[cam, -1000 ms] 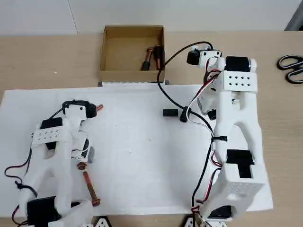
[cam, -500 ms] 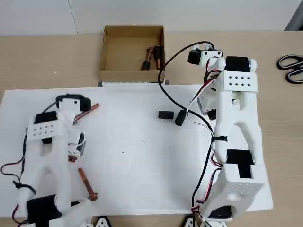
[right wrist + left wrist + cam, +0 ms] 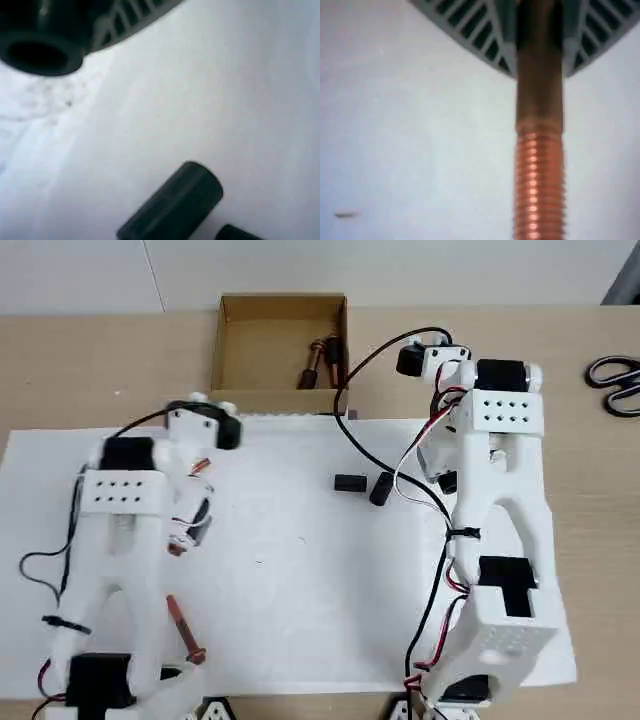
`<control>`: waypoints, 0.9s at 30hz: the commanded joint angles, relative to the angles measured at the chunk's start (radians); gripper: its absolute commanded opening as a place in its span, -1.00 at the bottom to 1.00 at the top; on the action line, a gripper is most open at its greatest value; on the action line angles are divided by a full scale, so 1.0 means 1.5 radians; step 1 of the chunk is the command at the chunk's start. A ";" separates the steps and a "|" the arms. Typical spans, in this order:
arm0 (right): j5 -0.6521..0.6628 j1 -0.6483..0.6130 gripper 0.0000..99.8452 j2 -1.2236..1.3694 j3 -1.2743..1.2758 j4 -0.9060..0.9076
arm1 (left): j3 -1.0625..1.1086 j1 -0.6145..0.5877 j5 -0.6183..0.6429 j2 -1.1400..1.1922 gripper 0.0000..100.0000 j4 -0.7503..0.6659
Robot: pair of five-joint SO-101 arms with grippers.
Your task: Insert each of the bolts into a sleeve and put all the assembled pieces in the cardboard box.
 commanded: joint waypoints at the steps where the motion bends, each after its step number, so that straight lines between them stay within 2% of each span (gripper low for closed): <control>1: -0.006 0.005 -0.98 -0.041 -0.003 -0.007 | -0.031 0.021 -0.135 -0.010 -0.99 0.005; 4: -0.006 0.006 -0.98 -0.042 -0.003 -0.005 | -0.065 0.015 -0.240 -0.033 -0.99 0.005; 10: -0.007 0.006 -0.98 -0.037 -0.003 -0.009 | -0.091 0.012 -0.232 -0.064 -0.99 -0.062; 14: -0.007 0.005 -0.98 -0.037 -0.003 -0.010 | -0.088 0.013 -0.052 -0.063 -0.99 -0.081; 21: -0.008 0.002 -0.98 -0.042 0.068 -0.058 | -0.064 0.012 0.370 -0.063 -0.99 -0.081; 27: -0.035 -0.024 -0.98 -0.043 0.108 -0.081 | -0.035 0.011 0.586 -0.071 -0.99 -0.111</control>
